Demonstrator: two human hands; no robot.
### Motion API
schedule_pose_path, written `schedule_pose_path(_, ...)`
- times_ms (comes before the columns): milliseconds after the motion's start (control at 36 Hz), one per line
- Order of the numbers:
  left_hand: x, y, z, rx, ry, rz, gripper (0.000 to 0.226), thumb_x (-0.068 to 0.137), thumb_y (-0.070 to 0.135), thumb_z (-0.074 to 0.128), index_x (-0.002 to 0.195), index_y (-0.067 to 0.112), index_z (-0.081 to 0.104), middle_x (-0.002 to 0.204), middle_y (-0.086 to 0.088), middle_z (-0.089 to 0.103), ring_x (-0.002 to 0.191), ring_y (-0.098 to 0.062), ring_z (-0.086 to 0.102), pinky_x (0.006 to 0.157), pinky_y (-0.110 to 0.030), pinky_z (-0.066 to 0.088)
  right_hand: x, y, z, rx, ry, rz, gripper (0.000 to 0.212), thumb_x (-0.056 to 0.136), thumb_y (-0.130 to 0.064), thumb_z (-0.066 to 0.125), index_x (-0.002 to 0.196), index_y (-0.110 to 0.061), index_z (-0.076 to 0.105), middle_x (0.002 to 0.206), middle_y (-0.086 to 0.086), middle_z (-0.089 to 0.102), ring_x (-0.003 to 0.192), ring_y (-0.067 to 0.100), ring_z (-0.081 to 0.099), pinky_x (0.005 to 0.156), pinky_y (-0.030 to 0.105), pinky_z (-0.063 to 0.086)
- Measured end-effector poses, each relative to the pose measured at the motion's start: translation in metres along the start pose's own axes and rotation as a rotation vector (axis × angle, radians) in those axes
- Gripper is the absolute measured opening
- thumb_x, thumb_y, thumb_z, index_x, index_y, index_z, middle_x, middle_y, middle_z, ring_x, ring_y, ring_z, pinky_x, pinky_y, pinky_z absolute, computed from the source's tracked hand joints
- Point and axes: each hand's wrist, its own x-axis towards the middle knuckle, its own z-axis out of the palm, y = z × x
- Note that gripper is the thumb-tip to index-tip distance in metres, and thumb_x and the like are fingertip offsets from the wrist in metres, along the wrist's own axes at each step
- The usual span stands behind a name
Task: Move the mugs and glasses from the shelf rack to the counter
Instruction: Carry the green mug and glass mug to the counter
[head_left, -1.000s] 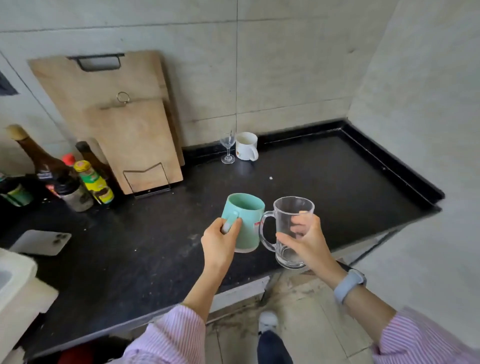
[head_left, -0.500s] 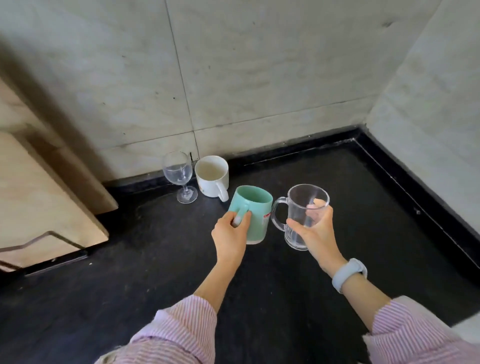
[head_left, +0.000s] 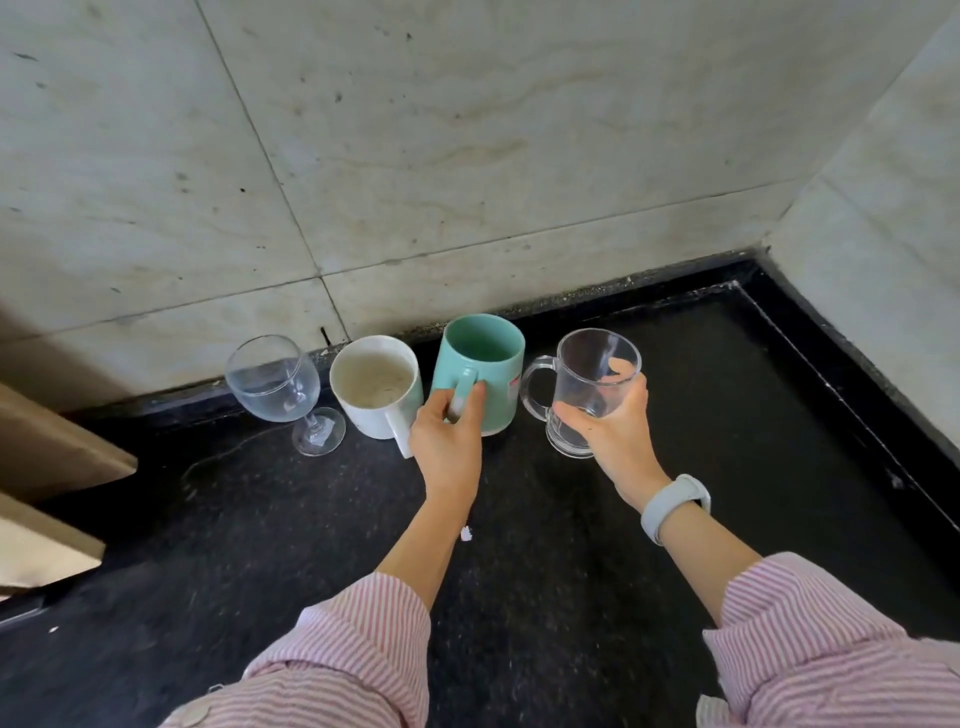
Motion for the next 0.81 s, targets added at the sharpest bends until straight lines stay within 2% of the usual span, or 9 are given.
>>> schedule_pose_path(56,0.006,-0.003,0.004,-0.020,0.005,-0.004,0.027,0.084,0.031,0.063,0.072,0.007,0.060,0.076,-0.017,0.062,0.065,-0.008,0.049,0.061,-0.019,0.040,0.009,0.001,0.003,-0.013,-0.014,-0.011,0.085,0.066,-0.018,0.081,0.132,-0.022,0.027,0.136,0.005,0.036,0.123,0.017,0.043,0.103,0.032,0.042)
schedule_pose_path(111,0.011,-0.005,0.008,-0.031,0.003,-0.005,0.021,0.085,0.031,0.062,0.068,0.019,0.059,0.075,-0.012,0.064,0.061,0.001,0.048,0.057,-0.010,0.038,0.017,0.001,0.006,-0.022,-0.020,-0.023,0.085,0.067,-0.018,0.080,0.132,-0.022,0.027,0.136,0.004,0.037,0.122,0.014,0.043,0.099,0.026,0.041)
schedule_pose_path(167,0.014,-0.008,0.009,-0.026,0.010,-0.004,0.020,0.086,0.030,0.061,0.067,0.028,0.057,0.074,-0.007,0.064,0.059,0.005,0.048,0.057,-0.007,0.038,0.024,0.001,0.009,-0.026,-0.026,-0.026,0.084,0.067,-0.018,0.080,0.133,-0.021,0.027,0.136,0.002,0.038,0.121,0.013,0.044,0.098,0.023,0.040)
schedule_pose_path(278,0.020,-0.013,0.010,0.005,0.011,0.013,0.015,0.088,0.030,0.057,0.073,0.031,0.056,0.084,-0.010,0.068,0.065,-0.004,0.050,0.063,-0.016,0.041,0.034,0.002,0.010,-0.048,-0.064,-0.037,0.086,0.069,-0.016,0.078,0.137,-0.022,0.026,0.137,-0.001,0.038,0.123,0.008,0.039,0.096,0.017,0.032)
schedule_pose_path(361,0.017,-0.018,0.011,0.021,-0.031,0.026,0.016,0.091,0.029,0.052,0.076,0.034,0.053,0.092,-0.012,0.066,0.073,-0.006,0.052,0.063,-0.010,0.039,0.041,0.002,0.007,-0.093,-0.072,-0.043,0.086,0.071,-0.018,0.077,0.137,-0.026,0.024,0.138,-0.004,0.039,0.124,0.007,0.039,0.096,0.016,0.030)
schedule_pose_path(472,0.007,-0.027,0.011,0.024,-0.121,-0.027,0.015,0.094,0.022,0.046,0.095,0.022,0.060,0.109,-0.010,0.062,0.096,-0.012,0.055,0.082,-0.020,0.039,0.046,-0.001,0.005,-0.144,-0.067,-0.054,0.084,0.071,-0.018,0.077,0.135,-0.020,0.023,0.137,-0.003,0.037,0.126,0.013,0.039,0.103,0.026,0.034)
schedule_pose_path(611,0.004,-0.029,0.008,0.091,-0.140,-0.007,0.022,0.094,0.019,0.047,0.110,0.013,0.061,0.112,-0.007,0.064,0.102,-0.010,0.058,0.092,-0.025,0.044,0.043,0.001,0.010,-0.146,0.006,-0.044,0.083,0.071,-0.019,0.077,0.136,-0.025,0.027,0.128,-0.003,0.027,0.119,0.014,0.041,0.102,0.026,0.034)
schedule_pose_path(750,0.002,-0.026,0.006,0.214,-0.105,0.025,0.025,0.093,0.024,0.051,0.107,0.006,0.060,0.098,-0.014,0.065,0.090,-0.023,0.063,0.084,-0.036,0.051,0.033,0.000,0.017,-0.135,0.144,-0.053,0.064,0.073,-0.018,0.075,0.124,-0.023,0.036,0.121,-0.004,0.044,0.115,0.016,0.050,0.098,0.030,0.042)
schedule_pose_path(806,0.002,-0.025,0.006,0.265,-0.080,0.055,0.021,0.092,0.021,0.052,0.101,0.004,0.061,0.095,-0.012,0.062,0.085,-0.022,0.060,0.082,-0.034,0.051,0.034,-0.002,0.015,-0.134,0.139,-0.047,0.062,0.075,-0.016,0.073,0.124,-0.019,0.034,0.123,-0.001,0.048,0.118,0.019,0.049,0.101,0.034,0.042)
